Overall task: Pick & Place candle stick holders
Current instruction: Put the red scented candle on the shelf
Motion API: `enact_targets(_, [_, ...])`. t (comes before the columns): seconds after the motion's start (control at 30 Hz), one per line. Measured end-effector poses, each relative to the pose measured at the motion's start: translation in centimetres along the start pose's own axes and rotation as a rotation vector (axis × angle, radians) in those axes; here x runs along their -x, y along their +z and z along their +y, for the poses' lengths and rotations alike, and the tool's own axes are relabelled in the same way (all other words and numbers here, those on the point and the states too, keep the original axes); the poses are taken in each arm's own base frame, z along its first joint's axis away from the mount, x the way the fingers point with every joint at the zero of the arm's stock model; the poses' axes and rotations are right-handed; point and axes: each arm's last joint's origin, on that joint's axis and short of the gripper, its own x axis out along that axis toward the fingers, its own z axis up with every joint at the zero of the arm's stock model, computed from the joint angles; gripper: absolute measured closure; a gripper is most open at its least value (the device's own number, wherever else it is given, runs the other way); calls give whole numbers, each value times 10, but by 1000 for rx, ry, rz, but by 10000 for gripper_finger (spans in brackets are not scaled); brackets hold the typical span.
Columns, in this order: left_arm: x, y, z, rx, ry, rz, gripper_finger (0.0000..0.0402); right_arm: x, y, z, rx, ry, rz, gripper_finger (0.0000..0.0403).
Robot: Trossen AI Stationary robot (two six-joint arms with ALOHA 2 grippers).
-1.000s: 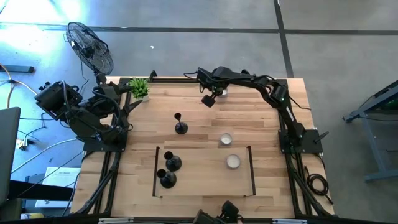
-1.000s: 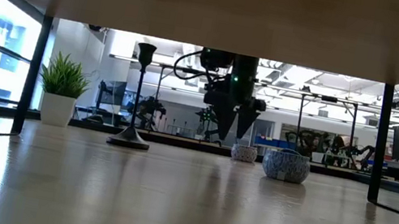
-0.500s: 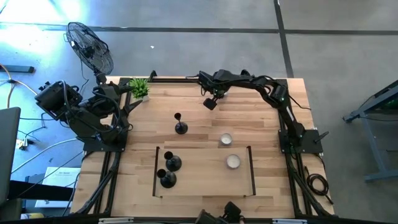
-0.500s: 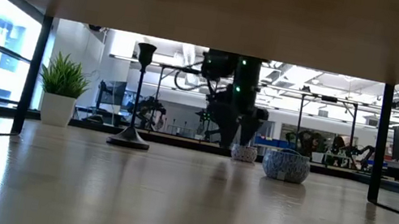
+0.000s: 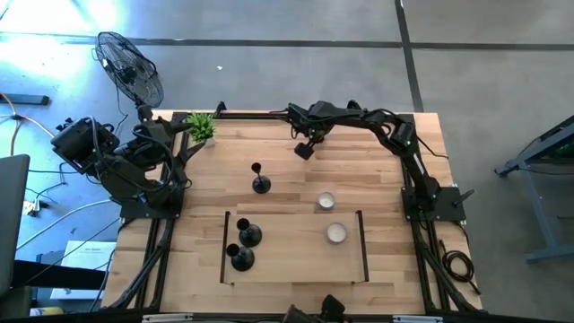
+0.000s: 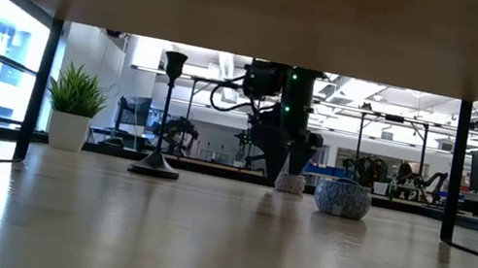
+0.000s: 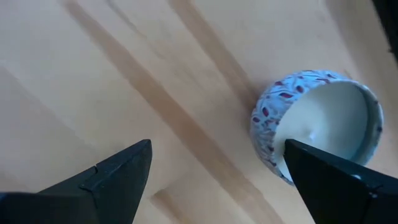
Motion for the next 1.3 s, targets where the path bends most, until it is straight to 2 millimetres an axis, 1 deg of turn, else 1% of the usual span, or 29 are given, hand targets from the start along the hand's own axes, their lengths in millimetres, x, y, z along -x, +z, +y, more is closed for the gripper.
enact_targets(0.27, [0, 0, 0, -2, 0, 0, 175, 0, -1, -1, 7, -36, 8, 50])
enact_targets(0.33, [0, 0, 0, -2, 0, 0, 175, 0, -2, -1, 8, -41, 12, 65])
enact_targets(0.4, [0, 0, 0, -2, 0, 0, 175, 0, -2, 0, 11, -46, 12, 87])
enact_targets(0.5, [0, 0, 0, -2, 0, 0, 175, 0, -2, 0, 11, -48, 17, 132])
enact_targets(0.6, [0, 0, 0, -1, 1, 0, 175, 0, -3, 0, 8, -52, 18, 188])
enact_targets(0.73, [0, 0, 0, -2, 1, 0, 175, 0, -3, 1, 36, -17, 30, 275])
enact_targets(0.87, [0, 0, 0, -2, 0, 0, 175, -3, -4, 2, 64, 4, 44, 377])
enact_targets(0.9, [0, 0, 0, -2, 0, 0, 175, -3, -4, 3, 70, 5, 45, 389])
enact_targets(1.0, [0, 0, 0, -1, 0, 0, 175, -1, -4, 1, 60, -4, 40, 384])
enact_targets(1.13, [0, 0, 0, -1, 1, 0, 175, -1, -5, 1, 68, -20, 49, 399])
enact_targets(1.3, [0, 0, 0, -1, 0, 0, 175, -1, -6, 0, 73, -30, 61, 401])
